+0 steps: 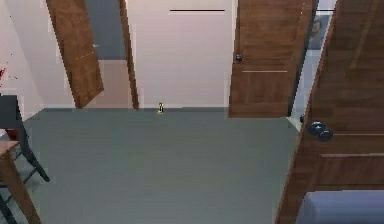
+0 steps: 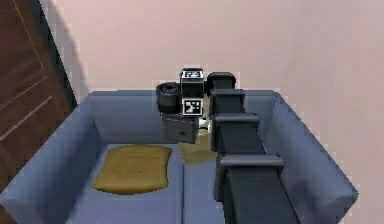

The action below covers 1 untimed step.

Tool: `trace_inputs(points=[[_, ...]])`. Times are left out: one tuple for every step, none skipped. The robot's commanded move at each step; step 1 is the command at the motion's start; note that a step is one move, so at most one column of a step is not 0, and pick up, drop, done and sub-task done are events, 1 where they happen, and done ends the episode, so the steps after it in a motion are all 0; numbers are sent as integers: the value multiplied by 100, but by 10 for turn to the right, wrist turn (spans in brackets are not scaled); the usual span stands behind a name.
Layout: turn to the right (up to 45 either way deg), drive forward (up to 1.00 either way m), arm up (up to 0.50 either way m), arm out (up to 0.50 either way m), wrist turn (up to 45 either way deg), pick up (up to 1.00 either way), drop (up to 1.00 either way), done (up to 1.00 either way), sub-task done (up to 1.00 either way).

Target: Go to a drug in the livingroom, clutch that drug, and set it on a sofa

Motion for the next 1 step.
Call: trace_inputs(points=[[-450,0,0,0,0,0,0,0,0]])
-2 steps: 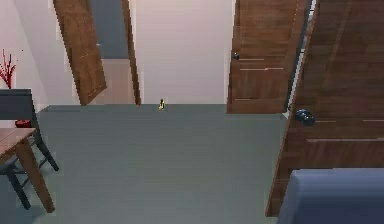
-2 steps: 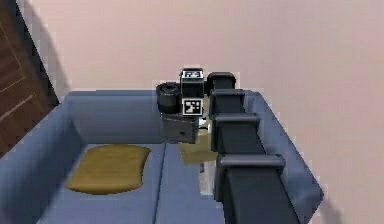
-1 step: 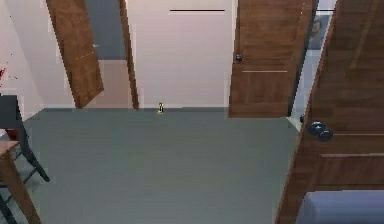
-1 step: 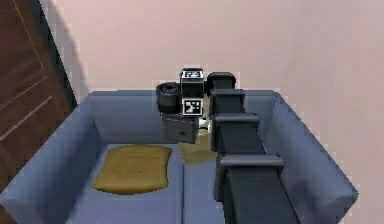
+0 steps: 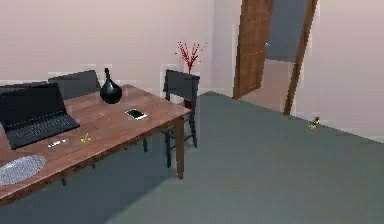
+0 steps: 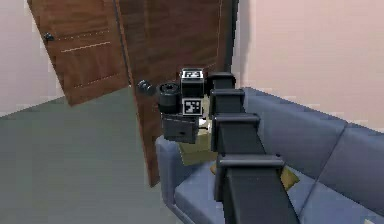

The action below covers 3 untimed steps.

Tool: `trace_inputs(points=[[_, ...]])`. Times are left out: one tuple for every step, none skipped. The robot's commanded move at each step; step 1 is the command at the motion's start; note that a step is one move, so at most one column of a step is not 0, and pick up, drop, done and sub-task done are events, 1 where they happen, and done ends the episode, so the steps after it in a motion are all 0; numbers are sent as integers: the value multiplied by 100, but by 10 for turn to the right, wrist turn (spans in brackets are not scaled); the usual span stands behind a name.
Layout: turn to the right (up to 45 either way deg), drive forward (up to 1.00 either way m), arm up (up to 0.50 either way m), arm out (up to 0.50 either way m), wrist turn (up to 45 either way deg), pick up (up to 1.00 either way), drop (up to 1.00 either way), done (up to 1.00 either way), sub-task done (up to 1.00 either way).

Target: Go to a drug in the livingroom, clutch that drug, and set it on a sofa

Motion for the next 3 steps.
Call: trace_inputs(points=[[-450,0,0,0,0,0,0,0,0],[-30,0,0,0,0,0,0,0,0],[450,0,0,0,0,0,0,0,0]])
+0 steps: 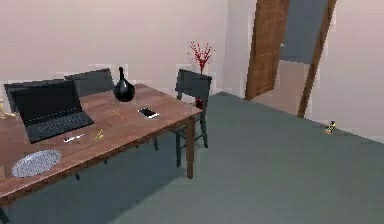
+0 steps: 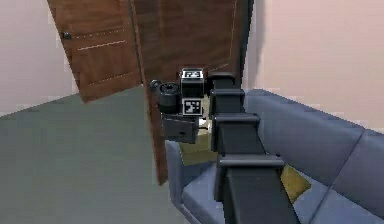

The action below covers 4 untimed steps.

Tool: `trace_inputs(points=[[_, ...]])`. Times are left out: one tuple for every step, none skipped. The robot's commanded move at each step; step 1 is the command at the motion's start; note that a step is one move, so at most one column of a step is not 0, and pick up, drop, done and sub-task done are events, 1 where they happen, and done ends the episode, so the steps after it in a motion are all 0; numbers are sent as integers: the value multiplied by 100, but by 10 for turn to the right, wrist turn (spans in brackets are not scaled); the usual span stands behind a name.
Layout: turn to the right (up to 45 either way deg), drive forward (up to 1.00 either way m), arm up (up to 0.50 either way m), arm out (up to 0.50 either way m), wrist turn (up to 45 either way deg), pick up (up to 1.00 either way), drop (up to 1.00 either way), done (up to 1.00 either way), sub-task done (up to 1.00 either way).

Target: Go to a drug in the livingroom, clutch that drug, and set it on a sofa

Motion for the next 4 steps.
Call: trace_inputs(points=[[360,0,0,0,0,0,0,0,0],[0,0,0,28,0,0,0,0,0],[0,0,0,0,120,0,0,0,0],[0,0,-36,0,0,0,0,0,0]])
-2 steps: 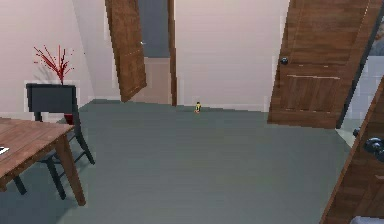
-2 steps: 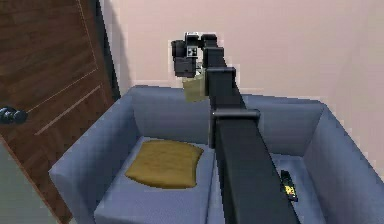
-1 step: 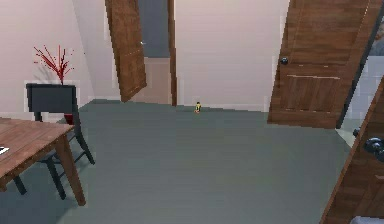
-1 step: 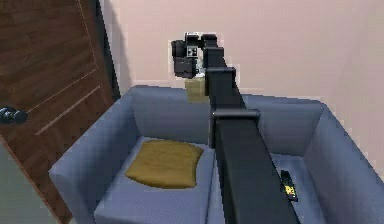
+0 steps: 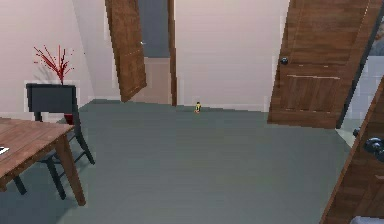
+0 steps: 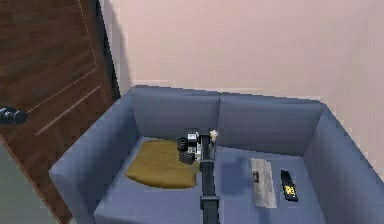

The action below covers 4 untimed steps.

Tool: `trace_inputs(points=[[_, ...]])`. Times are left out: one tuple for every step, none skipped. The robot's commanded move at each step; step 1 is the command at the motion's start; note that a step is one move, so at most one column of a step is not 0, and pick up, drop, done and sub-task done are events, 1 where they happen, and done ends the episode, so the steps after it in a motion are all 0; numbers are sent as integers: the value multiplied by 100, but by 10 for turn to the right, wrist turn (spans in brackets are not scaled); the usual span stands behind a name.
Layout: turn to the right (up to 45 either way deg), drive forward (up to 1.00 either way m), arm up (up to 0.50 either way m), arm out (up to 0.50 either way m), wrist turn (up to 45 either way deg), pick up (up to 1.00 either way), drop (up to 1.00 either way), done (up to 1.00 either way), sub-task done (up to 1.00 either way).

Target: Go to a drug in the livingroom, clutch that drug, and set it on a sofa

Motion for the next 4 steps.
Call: trace_inputs(points=[[0,0,-32,0,0,0,0,0,0],[0,0,0,0,0,0,100,0,0],[0,0,10,0,0,0,0,0,0],[0,0,0,-8,0,0,0,0,0]])
